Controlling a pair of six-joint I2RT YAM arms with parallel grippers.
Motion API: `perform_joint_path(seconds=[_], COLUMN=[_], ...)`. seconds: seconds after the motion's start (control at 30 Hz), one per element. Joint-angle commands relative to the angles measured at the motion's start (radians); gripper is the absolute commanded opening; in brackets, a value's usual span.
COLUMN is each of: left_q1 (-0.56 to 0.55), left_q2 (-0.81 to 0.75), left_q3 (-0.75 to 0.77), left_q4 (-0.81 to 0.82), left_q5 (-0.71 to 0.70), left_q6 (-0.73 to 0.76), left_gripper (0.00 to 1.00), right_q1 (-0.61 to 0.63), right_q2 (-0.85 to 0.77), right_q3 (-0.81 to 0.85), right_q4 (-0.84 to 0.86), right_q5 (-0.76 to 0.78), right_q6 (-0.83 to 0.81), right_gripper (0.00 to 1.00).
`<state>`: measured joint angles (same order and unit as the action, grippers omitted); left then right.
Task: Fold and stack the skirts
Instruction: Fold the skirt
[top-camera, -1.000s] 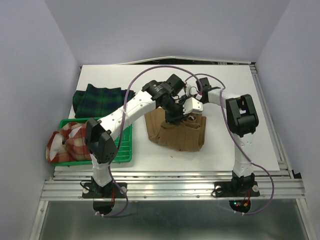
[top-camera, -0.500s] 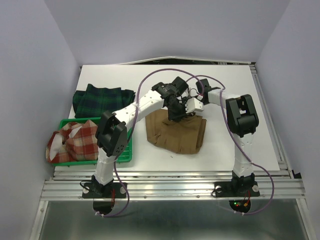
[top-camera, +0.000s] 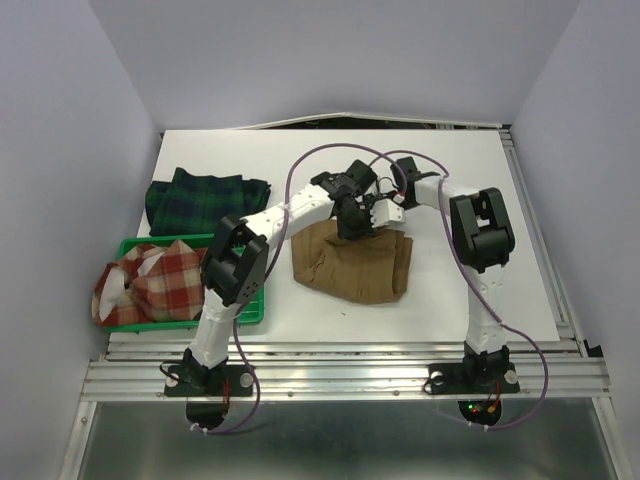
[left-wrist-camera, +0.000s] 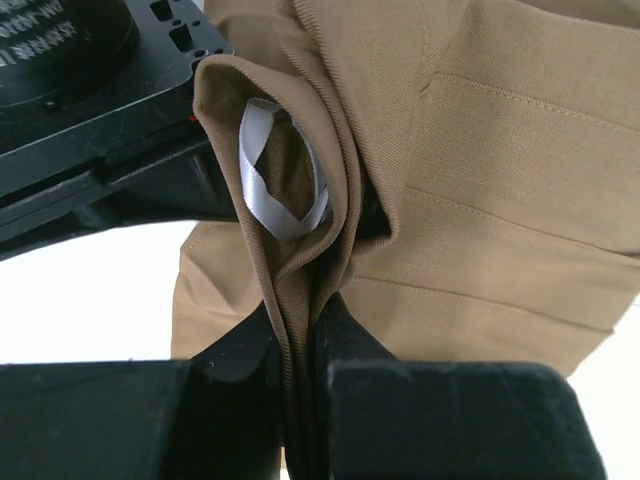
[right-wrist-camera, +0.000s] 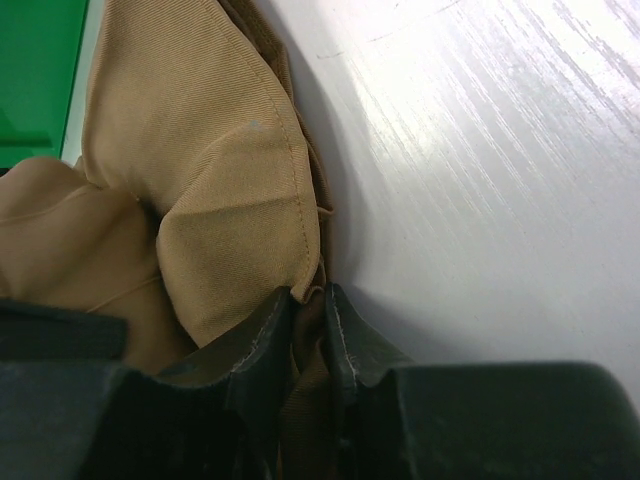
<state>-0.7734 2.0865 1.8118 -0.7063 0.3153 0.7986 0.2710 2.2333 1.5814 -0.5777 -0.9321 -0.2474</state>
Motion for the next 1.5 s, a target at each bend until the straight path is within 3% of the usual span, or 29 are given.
perform_joint_path(seconds=[0.0, 0.23, 0.37, 0.47, 0.63, 0.83, 0.87, 0.93, 1.07, 1.2, 1.33, 1.47], left_q1=[0.014, 0.014, 0.014, 0.014, 0.02, 0.049, 0.054, 0.08, 0.154, 0.272, 0.322, 0.439], left_q2=[-0.002, -0.002, -0.02, -0.042, -0.059, -0.052, -0.057, -0.071, -0.104, -0.209, -0.374, -0.469], left_q3=[-0.035, -0.094, -0.098, -0.097, -0.054, 0.044, 0.07, 0.099, 0.145, 0.027, -0.144, -0.25], left_q4=[0.122, 0.223, 0.232, 0.228, 0.217, 0.169, 0.159, 0.151, 0.11, 0.158, 0.249, 0.292], left_q5=[-0.058, -0.111, -0.104, -0.107, -0.131, -0.133, -0.139, -0.148, -0.078, 0.077, -0.008, 0.048], left_q6=[0.042, 0.05, 0.042, 0.036, -0.012, -0.091, -0.117, -0.185, -0.356, -0.571, -0.669, -0.783], left_gripper=[0.19, 0.34, 0.4, 0.4, 0.44, 0.45, 0.56, 0.83, 0.99, 0.98, 0.98, 0.99], right_q1=[0.017, 0.017, -0.002, -0.032, -0.069, -0.151, -0.16, -0.179, -0.191, -0.165, -0.066, 0.048], right_q2=[0.026, 0.061, 0.095, 0.144, 0.198, 0.201, 0.195, 0.18, 0.063, -0.041, -0.179, -0.222], right_q3=[0.06, 0.139, 0.216, 0.278, 0.416, 0.502, 0.515, 0.543, 0.511, 0.404, 0.312, 0.293], right_q4=[-0.059, -0.085, -0.085, -0.086, -0.09, -0.1, -0.106, -0.119, -0.126, -0.125, -0.14, -0.159], right_q5=[-0.02, 0.001, 0.039, 0.05, 0.05, 0.061, 0.065, 0.079, 0.13, 0.151, 0.3, 0.377], right_q6=[-0.029, -0.02, 0.005, 0.04, 0.105, 0.141, 0.143, 0.152, 0.143, 0.082, -0.015, -0.02], right_gripper=[0.27, 0.32, 0.45, 0.58, 0.71, 0.78, 0.78, 0.78, 0.75, 0.7, 0.59, 0.52])
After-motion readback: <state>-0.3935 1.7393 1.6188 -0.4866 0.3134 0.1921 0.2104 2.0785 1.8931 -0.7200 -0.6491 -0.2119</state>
